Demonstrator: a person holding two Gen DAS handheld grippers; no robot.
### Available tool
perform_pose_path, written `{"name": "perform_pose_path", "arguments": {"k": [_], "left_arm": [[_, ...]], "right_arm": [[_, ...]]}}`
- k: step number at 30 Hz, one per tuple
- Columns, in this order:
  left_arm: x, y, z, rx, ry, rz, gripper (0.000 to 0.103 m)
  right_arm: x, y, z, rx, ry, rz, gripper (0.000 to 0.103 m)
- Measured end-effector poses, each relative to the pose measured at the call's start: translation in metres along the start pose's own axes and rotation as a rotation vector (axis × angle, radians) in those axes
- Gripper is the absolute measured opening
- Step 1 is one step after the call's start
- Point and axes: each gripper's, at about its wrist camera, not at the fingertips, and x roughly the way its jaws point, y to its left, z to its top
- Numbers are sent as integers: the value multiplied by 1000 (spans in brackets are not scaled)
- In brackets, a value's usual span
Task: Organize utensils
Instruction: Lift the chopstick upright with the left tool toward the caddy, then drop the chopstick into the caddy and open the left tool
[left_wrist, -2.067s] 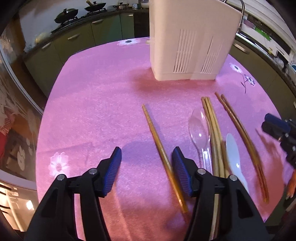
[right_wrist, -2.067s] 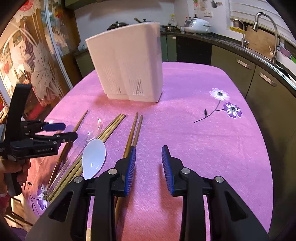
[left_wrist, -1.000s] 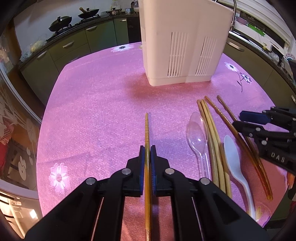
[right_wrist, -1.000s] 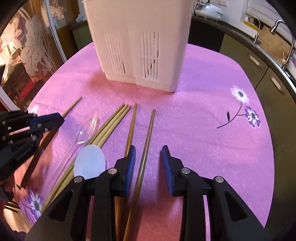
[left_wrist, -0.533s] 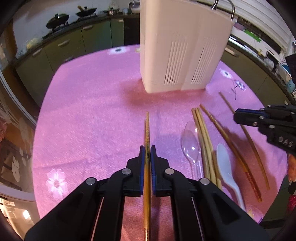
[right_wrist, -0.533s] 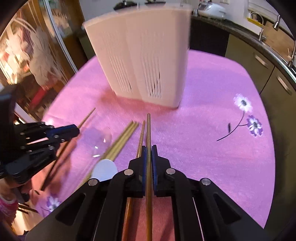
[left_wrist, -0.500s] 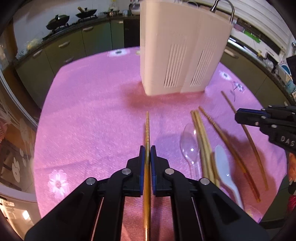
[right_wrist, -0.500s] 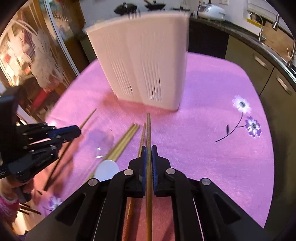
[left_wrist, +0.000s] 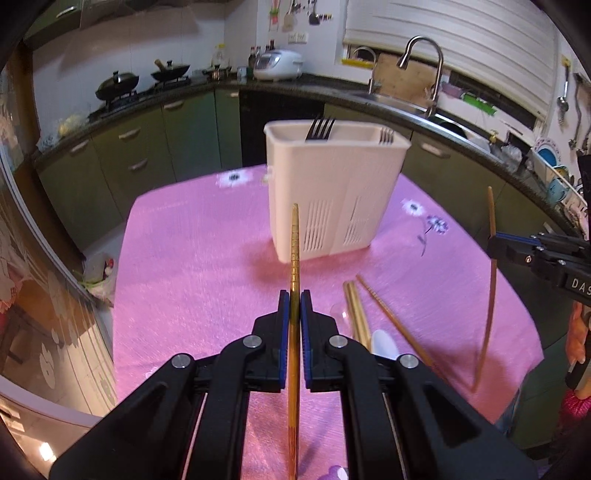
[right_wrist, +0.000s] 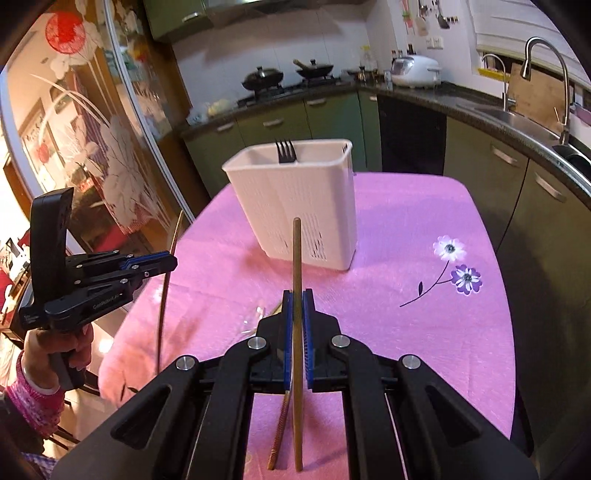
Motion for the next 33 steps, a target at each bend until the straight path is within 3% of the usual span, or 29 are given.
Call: {"name": "perform_pose_path", "arguments": {"k": [9,15,25,30,33], "left_arm": [[-34,-10,15,23,-74,-20,6],[-55,-15,45,36,-130,-46,6],[-91,-24,147,52,-260,-57,6],[-97,-27,194,53,-343,-3,6],[-86,-27,211,46,-347,13,6]], "right_arm": [[-32,11,10,-18,-81,21,6],[-50,15,26,-28,-129,16,6],[-58,10,43,-30,-157,9,6],[-54,5,44,-20,-154,11,6],[-54,2,46,-18,-154,9,6]]}}
